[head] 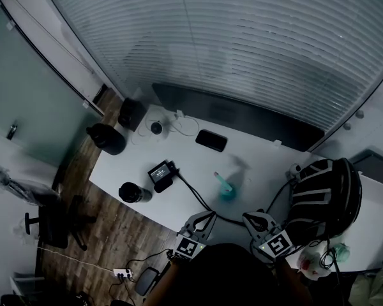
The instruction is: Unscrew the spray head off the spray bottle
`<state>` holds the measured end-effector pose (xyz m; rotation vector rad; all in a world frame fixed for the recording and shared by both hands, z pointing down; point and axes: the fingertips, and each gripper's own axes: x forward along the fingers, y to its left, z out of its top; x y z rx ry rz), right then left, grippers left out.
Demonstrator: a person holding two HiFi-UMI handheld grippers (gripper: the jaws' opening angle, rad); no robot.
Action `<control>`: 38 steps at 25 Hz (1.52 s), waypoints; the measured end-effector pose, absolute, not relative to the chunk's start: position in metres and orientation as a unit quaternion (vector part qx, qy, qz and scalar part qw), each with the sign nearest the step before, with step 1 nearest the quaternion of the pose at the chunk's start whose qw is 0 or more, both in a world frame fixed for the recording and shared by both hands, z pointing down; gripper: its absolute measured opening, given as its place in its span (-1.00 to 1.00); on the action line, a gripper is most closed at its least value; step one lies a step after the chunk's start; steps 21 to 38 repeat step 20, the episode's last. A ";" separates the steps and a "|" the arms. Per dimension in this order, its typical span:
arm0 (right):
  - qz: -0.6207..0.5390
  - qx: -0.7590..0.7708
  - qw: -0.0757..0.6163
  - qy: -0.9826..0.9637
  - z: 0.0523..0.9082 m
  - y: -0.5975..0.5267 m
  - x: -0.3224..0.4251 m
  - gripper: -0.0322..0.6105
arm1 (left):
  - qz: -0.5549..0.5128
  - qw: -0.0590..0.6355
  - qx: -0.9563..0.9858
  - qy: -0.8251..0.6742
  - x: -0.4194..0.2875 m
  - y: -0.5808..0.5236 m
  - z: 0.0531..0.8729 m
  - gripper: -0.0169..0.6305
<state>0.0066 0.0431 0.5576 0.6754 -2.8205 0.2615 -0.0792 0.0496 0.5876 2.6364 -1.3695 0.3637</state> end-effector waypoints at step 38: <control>0.090 0.223 0.118 -0.964 0.563 0.042 -0.003 -0.89 | 0.126 0.077 0.880 -0.452 -0.078 0.061 0.600 -0.93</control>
